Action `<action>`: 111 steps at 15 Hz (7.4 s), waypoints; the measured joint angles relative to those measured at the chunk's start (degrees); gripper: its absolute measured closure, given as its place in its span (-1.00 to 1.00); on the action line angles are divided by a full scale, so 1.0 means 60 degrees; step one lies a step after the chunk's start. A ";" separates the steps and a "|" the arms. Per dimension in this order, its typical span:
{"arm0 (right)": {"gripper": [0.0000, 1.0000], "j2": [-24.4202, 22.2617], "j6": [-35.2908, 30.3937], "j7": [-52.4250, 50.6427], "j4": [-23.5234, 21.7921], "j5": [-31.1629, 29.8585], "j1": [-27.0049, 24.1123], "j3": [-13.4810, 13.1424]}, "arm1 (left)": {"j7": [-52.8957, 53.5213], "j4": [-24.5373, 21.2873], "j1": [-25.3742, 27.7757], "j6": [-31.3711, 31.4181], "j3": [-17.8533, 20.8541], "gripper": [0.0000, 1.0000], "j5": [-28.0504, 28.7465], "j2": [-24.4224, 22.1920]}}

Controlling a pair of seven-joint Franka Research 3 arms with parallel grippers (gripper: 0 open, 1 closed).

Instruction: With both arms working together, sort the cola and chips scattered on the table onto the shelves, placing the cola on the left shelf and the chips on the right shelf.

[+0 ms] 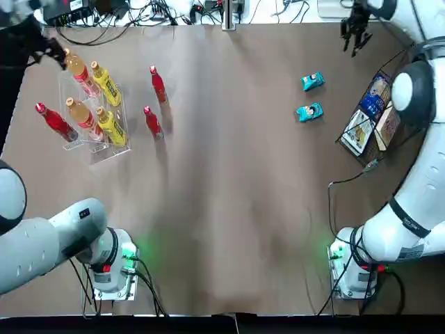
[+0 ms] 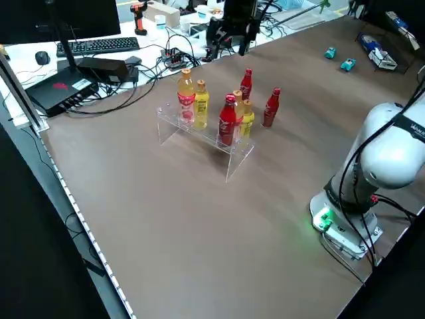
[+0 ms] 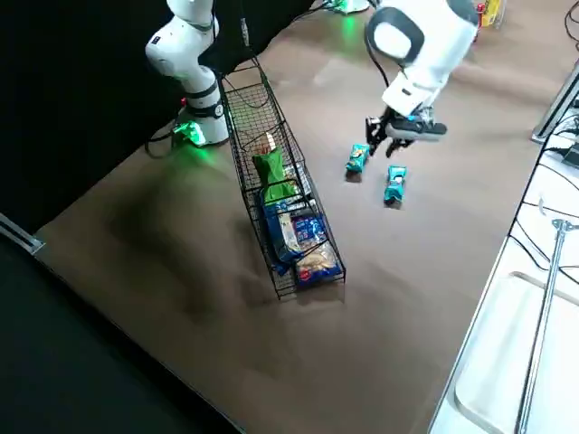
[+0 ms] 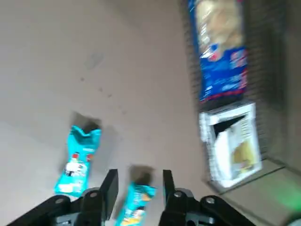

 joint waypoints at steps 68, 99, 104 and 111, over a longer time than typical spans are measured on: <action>0.97 -0.1594 -0.7340 -0.7554 0.2087 -0.6877 0.0990 -0.1135 | 0.3384 0.3706 0.3337 -0.3291 -0.3050 0.36 0.2738 0.4258; 0.15 -0.1728 -0.4857 -0.4370 0.1229 -0.0358 0.0539 -0.0965 | -0.5133 0.2148 -0.0119 -0.1618 -0.5414 -0.99 0.1828 0.5137; 0.04 -0.1452 -0.1867 -0.2124 -0.1316 0.0479 0.0934 -0.0894 | -0.6400 0.0301 -0.0782 -0.0935 -0.5622 -0.99 0.1831 0.5246; -0.11 -0.1068 0.0530 -0.0010 -0.3150 0.1362 0.1624 -0.0859 | -0.6075 -0.0040 -0.0707 -0.0989 -0.5614 -0.90 0.2235 0.5255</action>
